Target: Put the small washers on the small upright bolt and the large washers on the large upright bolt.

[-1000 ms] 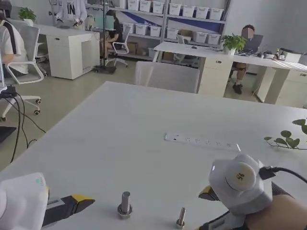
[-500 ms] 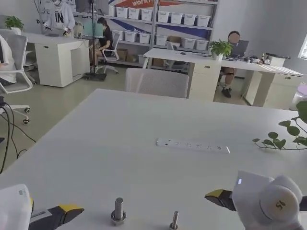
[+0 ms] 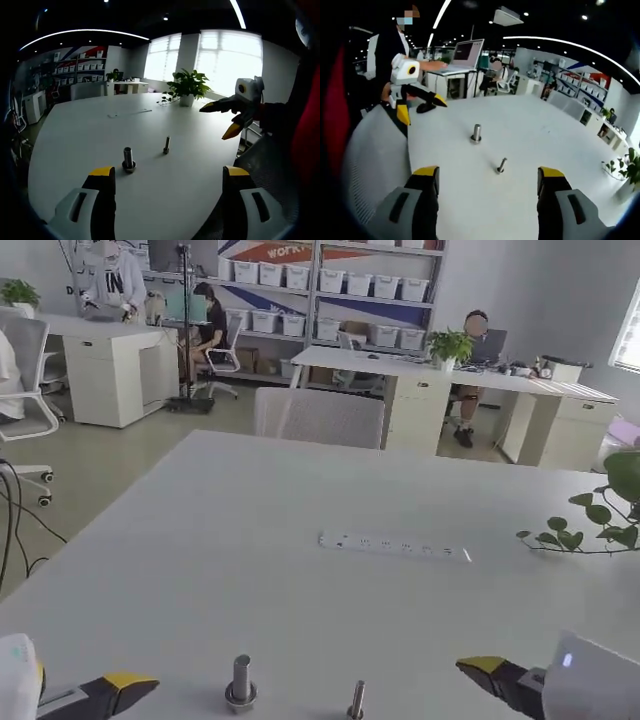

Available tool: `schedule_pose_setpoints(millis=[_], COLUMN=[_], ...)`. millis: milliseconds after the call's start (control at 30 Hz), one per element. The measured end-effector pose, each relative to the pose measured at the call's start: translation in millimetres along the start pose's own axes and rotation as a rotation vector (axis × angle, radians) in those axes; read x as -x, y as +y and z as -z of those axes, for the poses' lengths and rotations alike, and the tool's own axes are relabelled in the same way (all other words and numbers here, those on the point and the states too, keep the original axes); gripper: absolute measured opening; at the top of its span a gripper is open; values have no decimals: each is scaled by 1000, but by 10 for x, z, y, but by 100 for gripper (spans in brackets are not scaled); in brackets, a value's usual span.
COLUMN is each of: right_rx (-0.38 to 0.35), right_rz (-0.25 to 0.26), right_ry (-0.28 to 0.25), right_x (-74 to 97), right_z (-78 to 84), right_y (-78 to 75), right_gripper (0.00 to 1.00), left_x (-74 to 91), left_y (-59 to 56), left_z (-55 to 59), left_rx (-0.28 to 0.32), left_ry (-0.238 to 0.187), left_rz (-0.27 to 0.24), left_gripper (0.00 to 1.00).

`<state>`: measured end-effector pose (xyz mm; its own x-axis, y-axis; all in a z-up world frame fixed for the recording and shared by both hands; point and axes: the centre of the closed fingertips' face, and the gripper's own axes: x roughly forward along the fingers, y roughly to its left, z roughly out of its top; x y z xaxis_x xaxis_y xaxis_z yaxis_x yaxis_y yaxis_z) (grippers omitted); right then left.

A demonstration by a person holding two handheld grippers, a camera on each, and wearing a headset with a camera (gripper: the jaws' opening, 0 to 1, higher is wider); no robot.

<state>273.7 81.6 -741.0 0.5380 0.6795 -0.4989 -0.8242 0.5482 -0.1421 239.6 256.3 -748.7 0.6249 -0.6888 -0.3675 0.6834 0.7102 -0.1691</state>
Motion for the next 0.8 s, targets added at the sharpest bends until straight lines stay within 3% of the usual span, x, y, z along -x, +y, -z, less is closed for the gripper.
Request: schedule_pose_setpoints(millis=[233, 467, 800], right_rx=[-17, -28, -33], right_rz=[-11, -8, -28], right_ry=[4, 4, 28], right_x=[0, -12, -85], right_z=[161, 193, 240], right_y=[10, -28, 54], right_gripper=[90, 93, 96], left_x=[4, 5, 18], left_y=[-5, 4, 64], left_z=[45, 48, 193], left_rx=[6, 3, 18], left_ry=[9, 12, 43], left_rz=[2, 3, -10], left_gripper=[89, 90, 92])
